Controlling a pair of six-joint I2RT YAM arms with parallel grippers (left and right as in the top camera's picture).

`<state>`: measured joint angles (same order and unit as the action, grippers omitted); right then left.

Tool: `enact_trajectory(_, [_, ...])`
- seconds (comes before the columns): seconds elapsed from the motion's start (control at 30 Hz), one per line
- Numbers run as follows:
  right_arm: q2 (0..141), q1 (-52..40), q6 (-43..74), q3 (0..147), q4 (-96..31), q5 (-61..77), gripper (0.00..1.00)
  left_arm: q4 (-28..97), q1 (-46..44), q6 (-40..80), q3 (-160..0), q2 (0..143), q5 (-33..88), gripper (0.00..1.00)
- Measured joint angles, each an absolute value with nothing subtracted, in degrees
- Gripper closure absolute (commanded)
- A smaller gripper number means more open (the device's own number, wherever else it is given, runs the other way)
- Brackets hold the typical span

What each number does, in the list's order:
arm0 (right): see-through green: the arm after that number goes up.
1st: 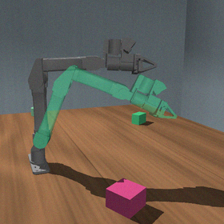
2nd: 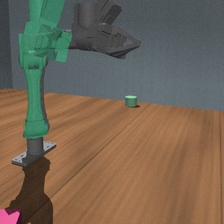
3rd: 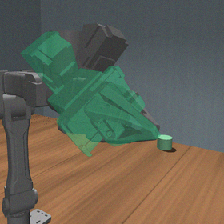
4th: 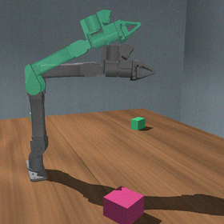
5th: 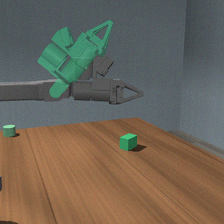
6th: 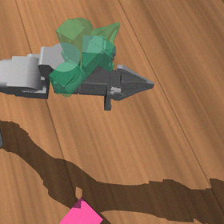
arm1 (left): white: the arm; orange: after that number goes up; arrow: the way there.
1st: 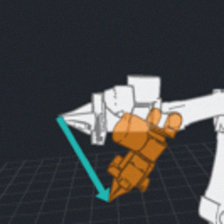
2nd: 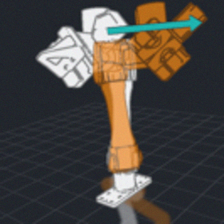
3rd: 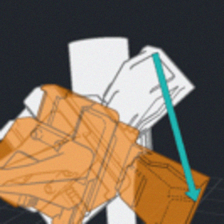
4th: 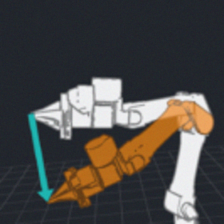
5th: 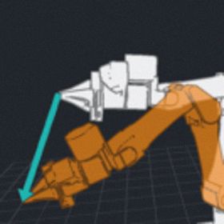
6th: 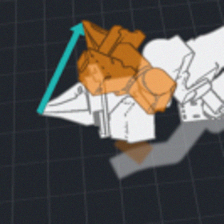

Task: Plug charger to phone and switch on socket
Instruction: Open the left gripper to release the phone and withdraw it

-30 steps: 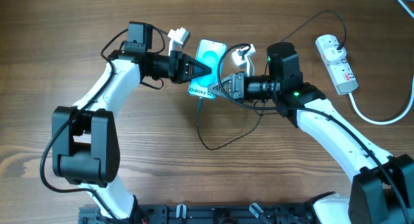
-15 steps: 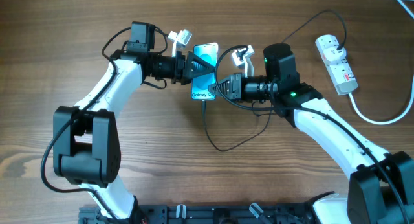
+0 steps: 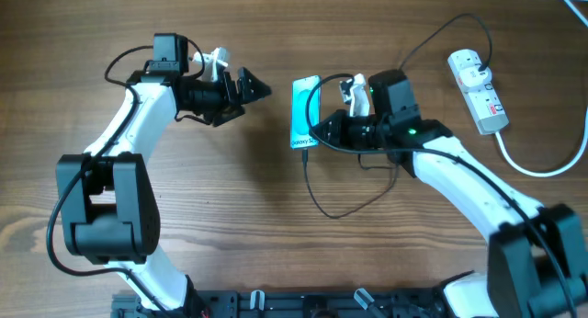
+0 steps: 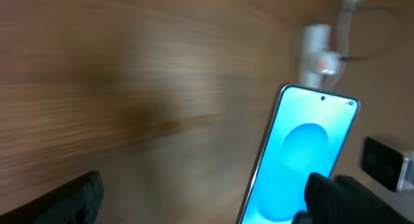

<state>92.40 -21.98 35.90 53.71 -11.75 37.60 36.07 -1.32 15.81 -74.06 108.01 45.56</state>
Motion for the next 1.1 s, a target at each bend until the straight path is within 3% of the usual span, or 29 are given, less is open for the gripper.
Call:
enact_trajectory(0.27, [103.0, -22.0, 35.7, 53.7, -6.1, 35.7, 0.96, 37.3, -1.3, 15.8, -74.1, 108.0, 32.8, 0.00])
enact_trajectory(1.1, [106.3, -25.1, 35.7, 53.7, -2.7, 30.1, 0.90, 37.3, -1.3, 15.8, -74.1, 108.0, 31.3, 0.00])
